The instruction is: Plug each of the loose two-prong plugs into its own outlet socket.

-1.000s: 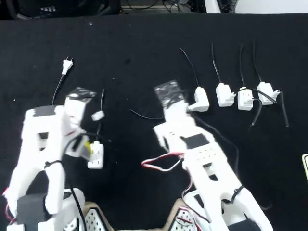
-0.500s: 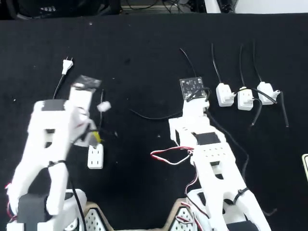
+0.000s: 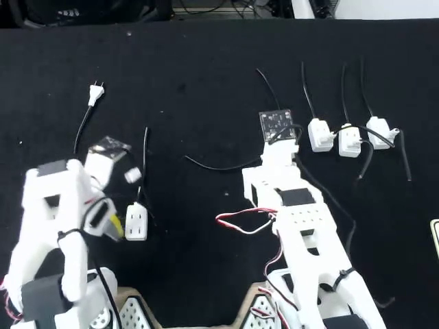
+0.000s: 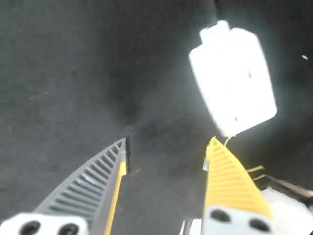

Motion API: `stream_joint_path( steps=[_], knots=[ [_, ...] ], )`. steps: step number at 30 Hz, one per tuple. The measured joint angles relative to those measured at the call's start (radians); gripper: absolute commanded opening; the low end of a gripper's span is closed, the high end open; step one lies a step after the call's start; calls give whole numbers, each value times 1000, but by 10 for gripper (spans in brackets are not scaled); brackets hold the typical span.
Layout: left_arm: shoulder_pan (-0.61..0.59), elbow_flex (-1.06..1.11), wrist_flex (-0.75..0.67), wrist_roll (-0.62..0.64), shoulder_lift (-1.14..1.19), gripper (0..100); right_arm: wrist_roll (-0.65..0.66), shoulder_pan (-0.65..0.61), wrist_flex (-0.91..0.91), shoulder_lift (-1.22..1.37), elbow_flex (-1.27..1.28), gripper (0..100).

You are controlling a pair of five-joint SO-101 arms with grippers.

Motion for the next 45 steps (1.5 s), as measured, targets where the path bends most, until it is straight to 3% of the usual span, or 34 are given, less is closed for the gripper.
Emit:
stream_joint_path(
  steps=[4, 11, 19, 24, 28, 31, 34, 42, 45],
  knots=[
    [110, 55, -98, 144, 0, 259, 0, 0, 0, 0, 0, 159],
    [384, 54, -117, 471, 0, 259, 0, 0, 0, 0, 0, 159],
    [641, 48, -135, 669, 0, 259, -2, 0, 0, 0, 0, 159],
    [601, -74, -31, 689, 0, 259, -2, 0, 0, 0, 0, 159],
    [466, -250, 92, 689, 0, 259, -2, 0, 0, 0, 0, 159],
    [362, -339, 95, 710, 0, 259, -2, 0, 0, 0, 0, 159],
    [315, -336, 8, 806, 0, 259, -2, 0, 0, 0, 0, 159],
    [299, -207, -423, 1063, 153, 259, -2, 0, 0, 0, 0, 159],
    [284, -230, -451, 1158, 262, 259, -2, 0, 0, 0, 0, 159]
  ],
)
